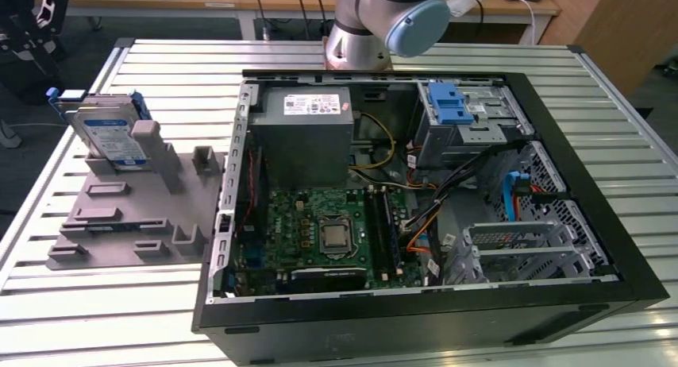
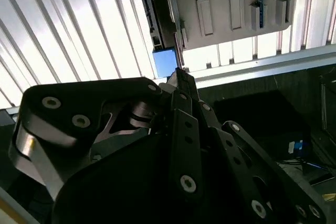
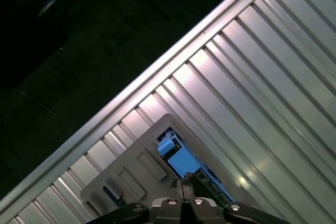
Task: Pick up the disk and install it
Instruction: 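Pick up the disk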
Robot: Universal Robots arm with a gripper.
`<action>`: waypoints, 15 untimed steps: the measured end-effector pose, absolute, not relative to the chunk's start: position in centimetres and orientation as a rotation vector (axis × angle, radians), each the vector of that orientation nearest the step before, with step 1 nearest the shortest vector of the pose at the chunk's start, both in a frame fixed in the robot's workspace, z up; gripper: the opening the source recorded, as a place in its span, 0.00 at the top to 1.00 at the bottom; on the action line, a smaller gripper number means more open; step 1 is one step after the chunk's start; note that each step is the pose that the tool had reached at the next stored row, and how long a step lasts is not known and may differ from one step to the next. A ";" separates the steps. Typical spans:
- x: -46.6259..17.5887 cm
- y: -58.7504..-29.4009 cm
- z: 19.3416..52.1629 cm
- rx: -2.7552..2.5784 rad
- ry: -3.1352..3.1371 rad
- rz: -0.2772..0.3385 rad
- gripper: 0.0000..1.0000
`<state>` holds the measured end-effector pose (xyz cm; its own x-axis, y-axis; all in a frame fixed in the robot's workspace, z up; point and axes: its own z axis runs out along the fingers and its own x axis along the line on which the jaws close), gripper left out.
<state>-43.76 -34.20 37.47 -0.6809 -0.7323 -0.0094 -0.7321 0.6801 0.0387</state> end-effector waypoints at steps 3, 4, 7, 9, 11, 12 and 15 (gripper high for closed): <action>-43.8 -34.2 37.5 1.290 -2.856 -0.061 0.89; -43.8 -34.2 37.5 1.295 -2.854 -0.061 0.89; -43.8 -34.2 37.5 1.295 -2.853 -0.061 0.89; -43.8 -34.2 37.5 1.296 -2.853 -0.061 0.89; -43.8 -34.2 37.5 1.296 -2.853 -0.061 0.89; -43.8 -34.2 37.5 1.296 -2.853 -0.061 0.89; -43.8 -34.2 37.5 1.296 -2.853 -0.061 0.89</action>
